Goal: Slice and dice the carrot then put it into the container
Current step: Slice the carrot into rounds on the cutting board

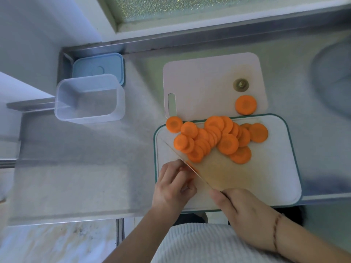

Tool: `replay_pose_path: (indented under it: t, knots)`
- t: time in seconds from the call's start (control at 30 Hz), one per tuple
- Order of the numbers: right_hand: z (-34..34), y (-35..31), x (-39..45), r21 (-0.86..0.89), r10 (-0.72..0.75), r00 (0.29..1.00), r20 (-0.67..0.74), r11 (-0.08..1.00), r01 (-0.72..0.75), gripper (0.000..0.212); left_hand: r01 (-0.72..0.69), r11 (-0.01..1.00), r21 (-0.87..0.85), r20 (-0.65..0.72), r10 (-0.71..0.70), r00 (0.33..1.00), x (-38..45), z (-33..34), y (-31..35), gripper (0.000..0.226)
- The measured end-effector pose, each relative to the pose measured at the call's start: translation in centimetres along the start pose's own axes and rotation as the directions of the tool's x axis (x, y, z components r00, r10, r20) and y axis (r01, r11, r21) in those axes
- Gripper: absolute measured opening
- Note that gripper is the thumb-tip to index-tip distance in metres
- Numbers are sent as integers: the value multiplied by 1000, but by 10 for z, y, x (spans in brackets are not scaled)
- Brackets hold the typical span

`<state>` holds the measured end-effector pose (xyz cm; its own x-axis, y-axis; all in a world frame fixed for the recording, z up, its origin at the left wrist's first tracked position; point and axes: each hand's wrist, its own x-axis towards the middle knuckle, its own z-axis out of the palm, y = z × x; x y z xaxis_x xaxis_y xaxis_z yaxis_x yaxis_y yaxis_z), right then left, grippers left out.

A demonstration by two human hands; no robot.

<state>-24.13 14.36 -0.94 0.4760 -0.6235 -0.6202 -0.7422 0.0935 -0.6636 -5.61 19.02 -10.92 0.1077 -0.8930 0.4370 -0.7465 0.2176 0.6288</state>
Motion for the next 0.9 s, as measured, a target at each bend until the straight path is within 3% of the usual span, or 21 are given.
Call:
replay_pose_path:
  t: [0.07, 0.2, 0.33, 0.63, 0.9]
  knots:
    - [0, -6, 15, 12, -5, 1000, 3, 1000, 5, 62, -3, 1000, -6, 7, 3, 1000, 0, 0, 0, 41]
    - [7, -13, 47, -3, -68, 998, 8, 998, 68, 60, 10, 1000, -1, 16, -10, 1000, -1, 1, 1, 40]
    - [2, -16, 60, 15, -102, 995, 11, 995, 102, 53, -6, 1000, 23, 38, 5, 999, -6, 0, -1, 28]
    - [-20, -12, -4, 30, -70, 997, -24, 997, 71, 56, 66, 997, -25, -2, -67, 998, -2, -5, 7, 46]
    - [-6, 9, -22, -4, -6, 998, -59, 1000, 6, 89, 75, 997, -30, 23, -74, 997, -2, -5, 7, 45]
